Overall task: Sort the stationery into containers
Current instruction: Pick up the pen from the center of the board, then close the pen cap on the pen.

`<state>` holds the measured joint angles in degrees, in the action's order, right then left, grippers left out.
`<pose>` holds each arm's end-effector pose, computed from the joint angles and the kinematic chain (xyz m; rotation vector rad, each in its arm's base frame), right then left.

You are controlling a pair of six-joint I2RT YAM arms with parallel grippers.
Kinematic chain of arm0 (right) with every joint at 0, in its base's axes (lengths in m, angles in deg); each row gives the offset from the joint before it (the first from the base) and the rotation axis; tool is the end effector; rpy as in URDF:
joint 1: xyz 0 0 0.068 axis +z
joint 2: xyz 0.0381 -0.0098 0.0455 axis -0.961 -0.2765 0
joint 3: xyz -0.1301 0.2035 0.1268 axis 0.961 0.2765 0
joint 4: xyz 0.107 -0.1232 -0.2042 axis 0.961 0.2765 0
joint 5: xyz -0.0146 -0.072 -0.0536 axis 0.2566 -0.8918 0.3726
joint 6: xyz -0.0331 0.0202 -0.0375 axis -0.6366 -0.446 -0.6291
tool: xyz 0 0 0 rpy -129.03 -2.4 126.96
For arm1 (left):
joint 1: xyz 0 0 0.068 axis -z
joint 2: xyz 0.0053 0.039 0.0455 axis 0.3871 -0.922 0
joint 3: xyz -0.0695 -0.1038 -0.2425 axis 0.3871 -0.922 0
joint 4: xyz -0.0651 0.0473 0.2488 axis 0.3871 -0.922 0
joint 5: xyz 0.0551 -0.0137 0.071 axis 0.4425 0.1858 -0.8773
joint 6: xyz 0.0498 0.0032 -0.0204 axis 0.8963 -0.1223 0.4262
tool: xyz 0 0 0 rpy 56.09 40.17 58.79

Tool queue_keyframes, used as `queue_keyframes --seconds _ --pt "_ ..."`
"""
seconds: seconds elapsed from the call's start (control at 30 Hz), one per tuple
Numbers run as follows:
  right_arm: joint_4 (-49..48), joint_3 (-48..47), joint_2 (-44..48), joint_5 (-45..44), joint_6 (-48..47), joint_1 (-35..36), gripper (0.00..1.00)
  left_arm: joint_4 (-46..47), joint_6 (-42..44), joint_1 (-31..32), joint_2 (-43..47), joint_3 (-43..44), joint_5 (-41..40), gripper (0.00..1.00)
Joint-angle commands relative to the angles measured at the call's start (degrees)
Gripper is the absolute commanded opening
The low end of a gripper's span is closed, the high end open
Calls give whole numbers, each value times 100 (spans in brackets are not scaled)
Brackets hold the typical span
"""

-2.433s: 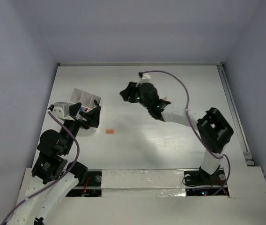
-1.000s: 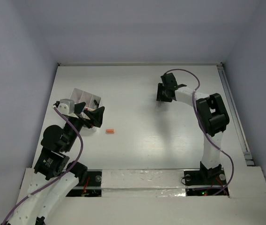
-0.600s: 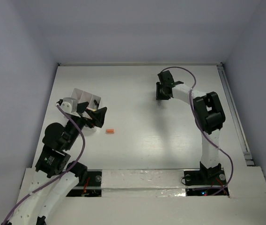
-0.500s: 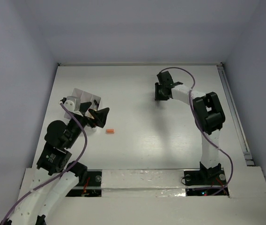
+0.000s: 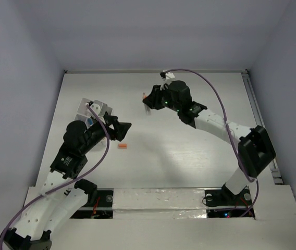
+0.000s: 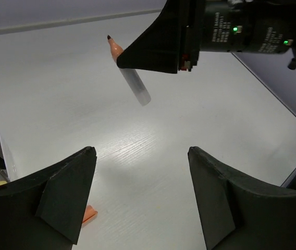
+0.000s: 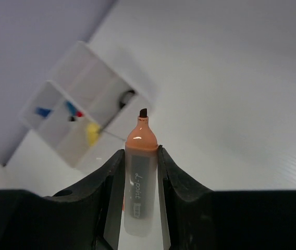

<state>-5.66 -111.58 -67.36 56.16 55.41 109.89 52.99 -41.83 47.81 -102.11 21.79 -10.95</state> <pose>0.3207 0.2392 0.2987 -0.3207 1.9513 0.8425 0.1326 -0.0731 0.3517 0.4179 1.5379 -0.7211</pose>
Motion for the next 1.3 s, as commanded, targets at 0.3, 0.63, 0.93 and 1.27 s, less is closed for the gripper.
queue_keyframes --seconds 0.3,0.63,0.93,1.27 --pt "-2056 321 669 144 286 1178 4 295 -183 -16 -286 75 -87 56" --pt "-2355 180 414 162 392 1591 5 375 -297 -69 -514 40 62 50" --pt "-2487 303 502 171 409 1697 6 357 -244 -69 -541 84 -139 20" --pt "-1918 365 827 -260 226 1697 33 252 -60 -69 -356 119 -219 0"
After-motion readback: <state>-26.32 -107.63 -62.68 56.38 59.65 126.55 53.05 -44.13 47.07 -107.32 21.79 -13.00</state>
